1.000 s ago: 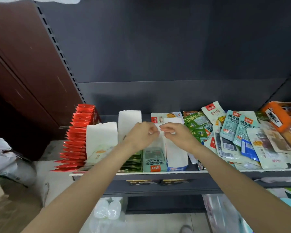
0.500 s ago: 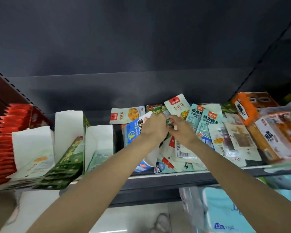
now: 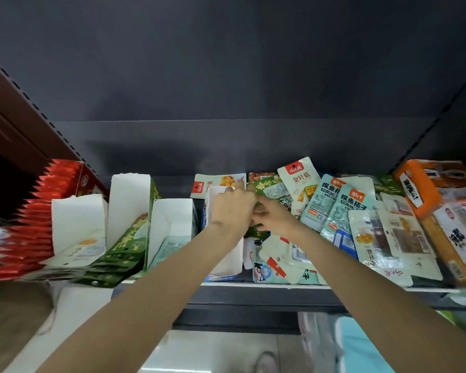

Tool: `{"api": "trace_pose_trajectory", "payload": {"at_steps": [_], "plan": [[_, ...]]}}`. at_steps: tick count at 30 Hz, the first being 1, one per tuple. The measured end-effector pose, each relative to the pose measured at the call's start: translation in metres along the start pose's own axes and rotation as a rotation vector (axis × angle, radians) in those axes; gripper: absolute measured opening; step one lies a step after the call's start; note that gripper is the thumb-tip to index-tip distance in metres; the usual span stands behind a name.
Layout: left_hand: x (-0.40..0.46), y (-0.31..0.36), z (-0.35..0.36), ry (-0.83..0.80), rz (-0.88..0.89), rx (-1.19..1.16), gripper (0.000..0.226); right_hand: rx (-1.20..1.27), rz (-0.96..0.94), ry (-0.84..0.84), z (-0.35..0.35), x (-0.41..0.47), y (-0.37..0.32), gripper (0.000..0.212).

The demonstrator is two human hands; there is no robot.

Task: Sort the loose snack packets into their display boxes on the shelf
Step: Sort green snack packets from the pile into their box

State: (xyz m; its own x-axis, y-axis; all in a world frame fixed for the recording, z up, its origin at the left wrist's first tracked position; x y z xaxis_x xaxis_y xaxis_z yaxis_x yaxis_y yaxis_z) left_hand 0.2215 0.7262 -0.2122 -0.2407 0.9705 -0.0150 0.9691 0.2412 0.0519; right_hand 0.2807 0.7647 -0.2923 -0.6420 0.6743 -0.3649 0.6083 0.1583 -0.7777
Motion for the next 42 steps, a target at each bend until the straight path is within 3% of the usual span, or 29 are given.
{"api": "trace_pose_trajectory", "payload": {"at_steps": [3, 6, 8, 10, 14, 16, 19, 22, 26, 29, 31, 35, 39, 42], "plan": [[0.001, 0.001, 0.001, 0.062, 0.042, -0.116, 0.039, -0.102, -0.026, 0.03, -0.006, -0.002, 0.001, 0.047], [0.008, 0.021, 0.013, 0.001, 0.165, -0.313, 0.039, -0.352, -0.026, 0.215, -0.033, -0.007, 0.014, 0.044], [0.016, 0.035, 0.026, -0.066, 0.179, -0.408, 0.043, -0.523, 0.029, 0.352, -0.054, -0.012, 0.028, 0.051], [0.027, 0.039, 0.046, -0.15, 0.086, -0.454, 0.045, -0.682, 0.105, 0.36, -0.067, -0.013, 0.046, 0.065], [0.049, 0.035, 0.089, -0.308, -0.022, -0.248, 0.074, -0.864, 0.183, 0.233, -0.073, -0.006, 0.075, 0.084], [0.054, 0.031, 0.095, -0.333, -0.018, -0.137, 0.074, -0.875, 0.175, 0.221, -0.073, -0.002, 0.077, 0.086], [0.059, 0.04, 0.088, -0.28, 0.1, 0.066, 0.06, -0.861, 0.163, 0.213, -0.075, 0.001, 0.079, 0.086], [0.056, 0.056, 0.062, -0.19, 0.245, 0.184, 0.026, -0.827, 0.154, 0.209, -0.077, 0.002, 0.079, 0.087], [0.048, 0.058, 0.003, 0.106, 0.279, 0.135, 0.025, -0.66, 0.091, 0.306, -0.085, -0.003, 0.062, 0.082], [0.039, 0.039, -0.033, 0.248, 0.257, -0.06, 0.024, -0.42, -0.008, 0.465, -0.097, -0.016, 0.034, 0.073], [0.034, 0.016, -0.05, 0.272, 0.21, -0.31, 0.011, -0.37, -0.084, 0.483, -0.098, -0.023, 0.011, 0.061], [0.012, -0.023, -0.076, 0.28, 0.225, -0.721, 0.012, -0.284, -0.223, 0.372, -0.083, -0.028, -0.034, 0.02], [-0.012, -0.072, -0.097, 0.347, 0.105, -0.949, 0.018, -0.131, -0.293, 0.273, -0.053, -0.032, -0.072, 0.012], [-0.029, -0.108, -0.104, 0.346, 0.063, -0.95, 0.011, -0.014, -0.326, 0.195, -0.02, -0.036, -0.102, 0.006]]}}
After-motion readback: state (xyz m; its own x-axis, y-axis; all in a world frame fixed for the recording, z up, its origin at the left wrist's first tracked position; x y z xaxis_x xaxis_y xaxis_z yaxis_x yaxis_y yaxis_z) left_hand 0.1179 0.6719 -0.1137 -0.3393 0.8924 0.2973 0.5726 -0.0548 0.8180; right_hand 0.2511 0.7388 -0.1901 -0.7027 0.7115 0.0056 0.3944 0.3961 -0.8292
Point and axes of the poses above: each hand's wrist, its own x-axis towards the middle knuckle, its own z-axis out of the palm, y = z × x, the point moved 8 cm from there along x, towards the middle knuckle, and after that the axes turned 11 degrees about -x, right-handed, at the moved point
